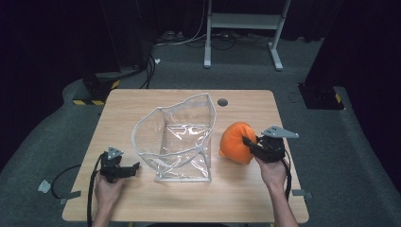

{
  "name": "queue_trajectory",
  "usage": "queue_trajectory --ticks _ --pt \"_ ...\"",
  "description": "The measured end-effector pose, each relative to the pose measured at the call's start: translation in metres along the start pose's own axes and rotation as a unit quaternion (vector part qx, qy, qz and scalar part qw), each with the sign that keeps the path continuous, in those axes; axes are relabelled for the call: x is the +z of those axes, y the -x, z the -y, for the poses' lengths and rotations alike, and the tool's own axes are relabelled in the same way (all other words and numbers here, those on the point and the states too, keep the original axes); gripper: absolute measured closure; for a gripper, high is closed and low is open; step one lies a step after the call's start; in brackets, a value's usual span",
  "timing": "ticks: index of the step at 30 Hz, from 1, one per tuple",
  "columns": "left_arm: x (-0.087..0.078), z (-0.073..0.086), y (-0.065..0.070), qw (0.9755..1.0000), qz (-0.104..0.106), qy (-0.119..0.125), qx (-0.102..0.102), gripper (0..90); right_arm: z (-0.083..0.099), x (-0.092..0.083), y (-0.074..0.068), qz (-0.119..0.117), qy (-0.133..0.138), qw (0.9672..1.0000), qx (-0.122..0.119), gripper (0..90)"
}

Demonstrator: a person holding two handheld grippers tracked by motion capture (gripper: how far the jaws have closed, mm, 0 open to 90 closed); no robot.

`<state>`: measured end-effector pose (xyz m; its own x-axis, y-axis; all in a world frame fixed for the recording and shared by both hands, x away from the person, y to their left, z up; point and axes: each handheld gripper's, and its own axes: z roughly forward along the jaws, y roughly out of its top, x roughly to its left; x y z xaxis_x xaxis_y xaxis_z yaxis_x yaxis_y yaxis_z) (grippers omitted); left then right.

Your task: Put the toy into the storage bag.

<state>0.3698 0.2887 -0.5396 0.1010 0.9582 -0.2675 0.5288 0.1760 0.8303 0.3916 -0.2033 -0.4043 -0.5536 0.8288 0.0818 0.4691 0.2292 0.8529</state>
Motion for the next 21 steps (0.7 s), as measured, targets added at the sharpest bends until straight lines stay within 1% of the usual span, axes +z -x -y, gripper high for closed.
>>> queue_trajectory --ticks 1,5,10,14,15,16,21 --pt "0.000 0.000 0.000 1.0000 0.000 -0.002 0.001 6.0 -0.003 -0.003 0.000 0.003 -0.001 1.0000 -0.002 69.7" --pt "0.000 0.000 0.000 1.0000 0.002 -0.001 0.000 5.6 -0.009 -0.008 -0.002 0.001 0.006 1.0000 -0.004 69.7" --pt "0.000 0.000 -0.001 1.0000 0.002 -0.003 0.001 5.4 -0.013 -0.012 -0.004 0.000 0.007 0.9999 -0.012 69.6" --pt "0.000 0.000 -0.001 1.0000 0.002 -0.003 0.001 5.3 -0.014 -0.014 -0.003 -0.002 0.010 0.9999 -0.008 69.6" --pt "0.000 0.000 0.000 1.0000 0.002 0.000 -0.002 5.3 -0.015 -0.015 -0.003 -0.003 0.011 0.9999 -0.006 69.6" --pt "0.000 0.000 0.000 1.0000 0.001 -0.002 0.002 5.3 -0.016 -0.017 -0.004 -0.003 0.011 0.9999 -0.007 69.6" --pt "0.000 0.000 0.000 1.0000 0.000 -0.003 0.002 5.4 -0.021 -0.020 -0.005 -0.006 0.015 0.9998 -0.009 69.4"
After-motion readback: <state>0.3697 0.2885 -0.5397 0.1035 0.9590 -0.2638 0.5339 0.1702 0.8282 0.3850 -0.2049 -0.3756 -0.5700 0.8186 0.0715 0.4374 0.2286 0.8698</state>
